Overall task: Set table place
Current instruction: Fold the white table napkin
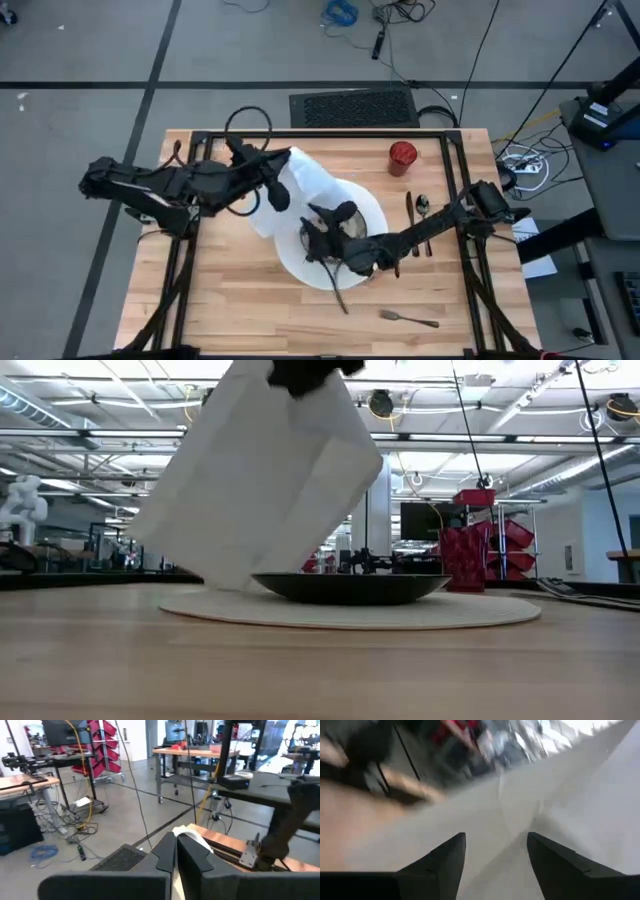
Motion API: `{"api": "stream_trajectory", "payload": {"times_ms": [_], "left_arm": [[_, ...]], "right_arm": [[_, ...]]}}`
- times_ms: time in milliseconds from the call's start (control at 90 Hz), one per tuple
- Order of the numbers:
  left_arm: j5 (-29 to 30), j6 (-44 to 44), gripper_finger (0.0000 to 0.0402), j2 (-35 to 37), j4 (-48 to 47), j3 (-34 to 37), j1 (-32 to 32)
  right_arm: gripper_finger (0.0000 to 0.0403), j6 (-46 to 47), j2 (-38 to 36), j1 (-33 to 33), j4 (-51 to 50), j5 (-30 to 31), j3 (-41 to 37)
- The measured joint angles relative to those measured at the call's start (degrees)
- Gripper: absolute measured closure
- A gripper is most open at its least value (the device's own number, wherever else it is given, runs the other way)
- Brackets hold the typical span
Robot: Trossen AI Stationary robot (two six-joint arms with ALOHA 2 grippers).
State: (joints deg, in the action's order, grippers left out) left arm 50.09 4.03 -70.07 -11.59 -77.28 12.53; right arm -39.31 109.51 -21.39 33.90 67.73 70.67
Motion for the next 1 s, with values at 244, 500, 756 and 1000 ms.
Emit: {"api": "stream_trajectory", "payload": {"times_ms": [244, 500, 756, 1000], "left_arm": [[-3.73, -0.11, 0.0402, 1.1, 3.76, 0.0, 1.32], [-12.44, -0.41, 0.0402, 1.12, 9.91, 0.0, 5.51], [-16.17, -2.77, 0.0402, 1.55, 14.21, 0.0, 7.51], [-15.25, -3.46, 0.0402, 1.54, 13.81, 0.0, 7.39]], "right_arm": [[0.0204, -7.69, -0.02, -6.0, -4.45, 9.03, 0.0], [0.0204, -22.09, -0.06, -11.02, -5.67, 11.42, 0.0], [0.0204, -23.0, -1.49, -12.15, -6.21, 12.33, 0.0], [0.0204, -23.91, -1.51, -9.63, 6.69, 11.61, 0.0]]}}
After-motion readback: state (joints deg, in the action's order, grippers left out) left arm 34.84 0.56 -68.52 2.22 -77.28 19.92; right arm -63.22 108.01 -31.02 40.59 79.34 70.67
